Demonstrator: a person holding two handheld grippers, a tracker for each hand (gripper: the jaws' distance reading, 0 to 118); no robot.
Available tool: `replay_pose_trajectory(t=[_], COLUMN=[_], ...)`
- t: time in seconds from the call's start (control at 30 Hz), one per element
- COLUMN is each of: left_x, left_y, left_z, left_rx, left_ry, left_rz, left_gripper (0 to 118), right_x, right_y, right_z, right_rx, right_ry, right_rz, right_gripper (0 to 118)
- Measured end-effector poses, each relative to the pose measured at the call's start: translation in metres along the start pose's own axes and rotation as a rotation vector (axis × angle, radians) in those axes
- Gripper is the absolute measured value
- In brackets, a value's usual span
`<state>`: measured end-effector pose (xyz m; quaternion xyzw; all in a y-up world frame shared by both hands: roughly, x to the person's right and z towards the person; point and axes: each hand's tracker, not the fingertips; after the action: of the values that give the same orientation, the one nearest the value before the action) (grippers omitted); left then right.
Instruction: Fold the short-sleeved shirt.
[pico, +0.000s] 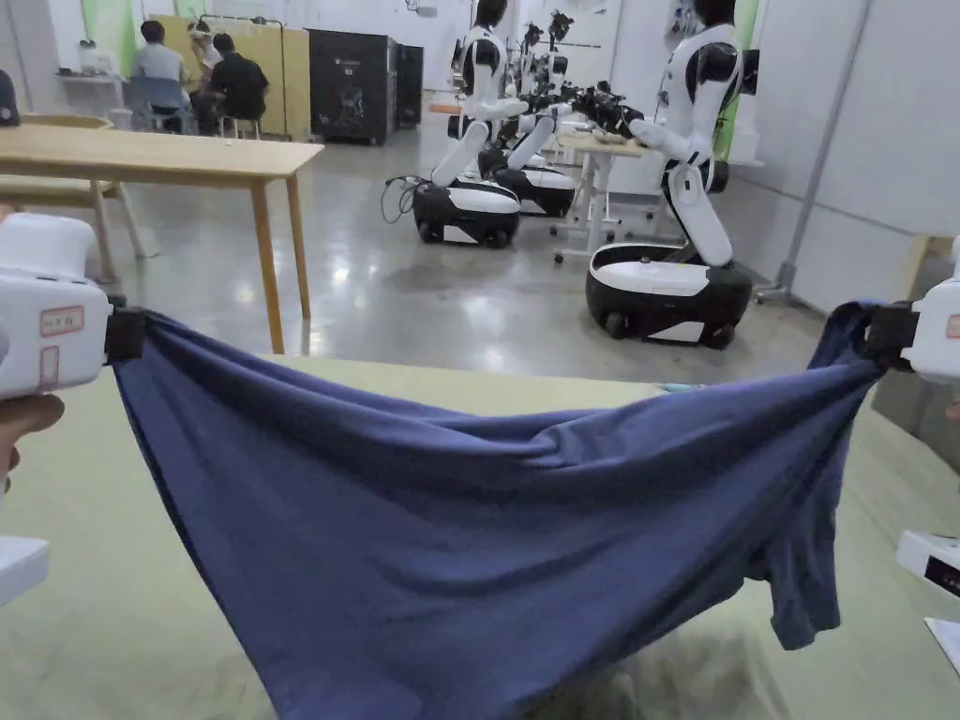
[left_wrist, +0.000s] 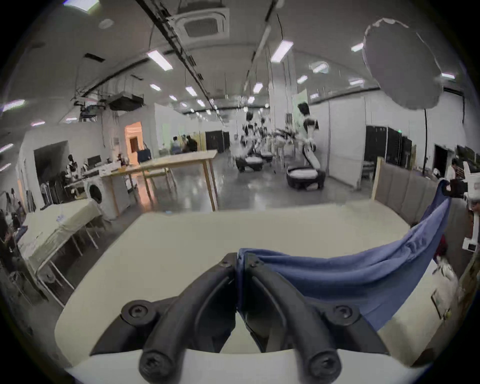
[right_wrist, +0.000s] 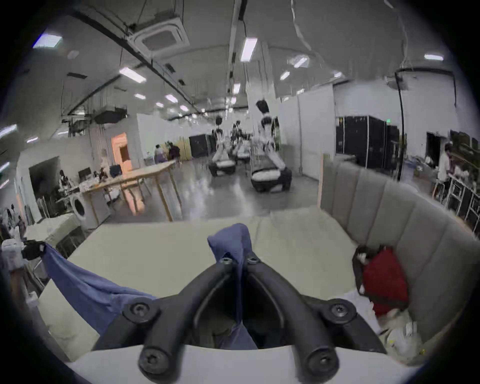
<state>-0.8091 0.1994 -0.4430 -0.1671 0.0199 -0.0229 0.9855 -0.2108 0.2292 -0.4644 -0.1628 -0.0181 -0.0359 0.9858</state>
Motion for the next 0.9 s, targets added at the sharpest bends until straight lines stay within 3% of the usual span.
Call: replay_pose_trajectory(t=[0.13, 0.3, 0.4, 0.57, 0.73, 0.9], left_x=[-0.016, -0.016, -0.014, -0.017, 0.016, 0.02], left_y=[0.062, 0.131, 0.143, 0.106, 0.02, -0.024], left_z=[-0.02, -0.033, -0.043, -0.081, -0.102, -0.106], left_rx=[0.1, 0.195, 0.199, 0.133, 0.06, 0.024], left_ry=[0.02, 0.063, 0.063, 0.031, 0.016, -0.005], left_rz=[0.056, 0.045, 0.032, 0.094, 0.152, 0.188], left_gripper=[1, 1, 1, 1, 1, 1], right_x=[-0.002, 0.0, -0.001, -0.004, 0.007, 0.018], right_y=[0.056, 0.104, 0.11, 0.069, -0.015, -0.061], right_z=[0.005, 0.005, -0.003, -0.036, -0.077, -0.086], right_rx=[0.122, 0.187, 0.195, 0.174, 0.066, -0.001], right_ry=[-0.074, -0.059, -0.065, -0.09, -0.132, -0.139], right_rz=[0.016, -0.067, -0.058, -0.046, -0.126, -0.126], right_gripper=[3, 3, 3, 3, 3, 3])
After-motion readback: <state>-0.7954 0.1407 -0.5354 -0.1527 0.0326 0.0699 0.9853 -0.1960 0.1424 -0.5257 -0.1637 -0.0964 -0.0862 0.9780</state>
